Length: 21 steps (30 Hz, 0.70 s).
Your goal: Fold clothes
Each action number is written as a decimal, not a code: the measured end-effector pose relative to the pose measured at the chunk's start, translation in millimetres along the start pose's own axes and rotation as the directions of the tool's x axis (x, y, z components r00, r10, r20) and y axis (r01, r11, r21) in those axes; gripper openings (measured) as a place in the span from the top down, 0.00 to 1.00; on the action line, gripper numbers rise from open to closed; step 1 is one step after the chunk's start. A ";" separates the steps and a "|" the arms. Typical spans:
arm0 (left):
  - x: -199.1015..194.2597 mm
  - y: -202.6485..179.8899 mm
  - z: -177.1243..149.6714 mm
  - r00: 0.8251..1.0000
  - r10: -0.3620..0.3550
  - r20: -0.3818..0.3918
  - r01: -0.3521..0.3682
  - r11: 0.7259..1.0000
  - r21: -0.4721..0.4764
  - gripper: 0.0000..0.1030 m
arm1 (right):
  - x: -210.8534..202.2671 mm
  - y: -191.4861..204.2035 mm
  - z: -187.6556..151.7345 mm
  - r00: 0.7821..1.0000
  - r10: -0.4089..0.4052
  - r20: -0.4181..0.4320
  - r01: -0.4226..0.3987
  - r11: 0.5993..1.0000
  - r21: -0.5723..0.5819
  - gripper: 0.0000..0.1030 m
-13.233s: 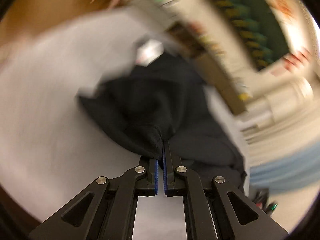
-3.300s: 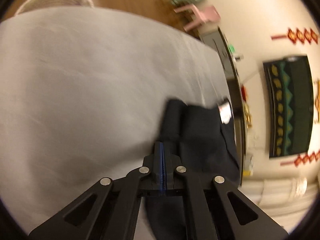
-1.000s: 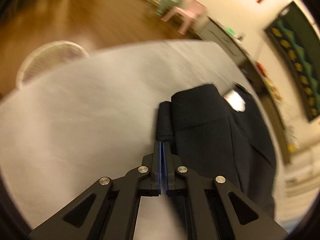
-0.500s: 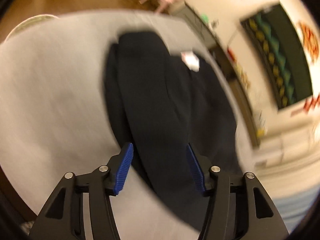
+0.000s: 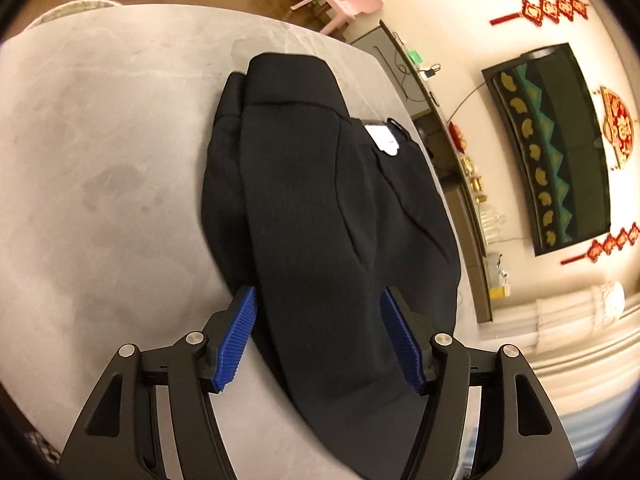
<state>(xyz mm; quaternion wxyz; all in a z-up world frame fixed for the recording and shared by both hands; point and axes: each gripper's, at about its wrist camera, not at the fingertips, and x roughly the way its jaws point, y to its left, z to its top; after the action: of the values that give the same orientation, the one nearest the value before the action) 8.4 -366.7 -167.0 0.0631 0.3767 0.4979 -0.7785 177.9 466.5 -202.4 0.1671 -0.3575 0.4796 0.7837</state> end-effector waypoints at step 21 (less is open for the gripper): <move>0.4 -0.2 6.7 0.997 0.039 0.068 -0.031 0.994 -0.109 0.23 | 8.1 40.9 -13.2 0.998 0.012 -0.066 -0.013 1.000 -0.019 0.24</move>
<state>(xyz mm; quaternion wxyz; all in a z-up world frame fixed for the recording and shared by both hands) 4.5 -372.1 -165.6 0.1143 0.3540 0.5302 -0.7620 152.8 434.5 -186.2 0.1430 -0.3817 0.4795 0.7771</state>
